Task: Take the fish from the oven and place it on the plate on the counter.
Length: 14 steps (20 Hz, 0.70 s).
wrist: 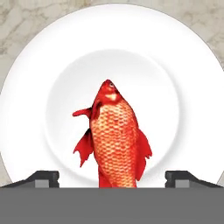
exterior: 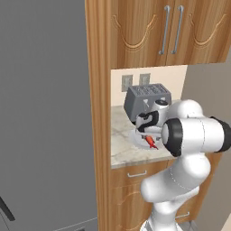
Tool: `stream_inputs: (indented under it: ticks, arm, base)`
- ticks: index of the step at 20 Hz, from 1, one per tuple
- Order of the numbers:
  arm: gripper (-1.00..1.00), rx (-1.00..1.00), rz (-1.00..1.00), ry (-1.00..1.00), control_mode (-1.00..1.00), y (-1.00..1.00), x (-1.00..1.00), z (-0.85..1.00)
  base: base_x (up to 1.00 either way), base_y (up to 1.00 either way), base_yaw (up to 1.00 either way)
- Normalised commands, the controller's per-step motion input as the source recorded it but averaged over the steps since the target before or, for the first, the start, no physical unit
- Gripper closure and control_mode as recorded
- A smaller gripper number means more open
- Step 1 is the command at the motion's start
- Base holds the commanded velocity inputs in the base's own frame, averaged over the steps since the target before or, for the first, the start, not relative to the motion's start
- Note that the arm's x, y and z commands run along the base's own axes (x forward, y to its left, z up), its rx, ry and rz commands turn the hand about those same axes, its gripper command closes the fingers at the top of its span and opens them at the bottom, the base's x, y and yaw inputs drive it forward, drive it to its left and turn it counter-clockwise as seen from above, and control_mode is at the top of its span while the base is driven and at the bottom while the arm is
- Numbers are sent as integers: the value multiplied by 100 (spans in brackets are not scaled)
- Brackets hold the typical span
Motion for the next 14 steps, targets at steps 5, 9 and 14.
stream_inputs:
  ticks: [5, 9, 14]
  arm:
    - [-100, 0, 0, -18, -100, 0, -62, 60]
    - [-100, 0, 0, -15, -100, 0, -97, 100]
    - [-100, 0, 0, -1, -100, 0, -92, 100]
  base:
    - [0, 0, 0]
    - [0, 0, 0]
    - [0, 0, 0]
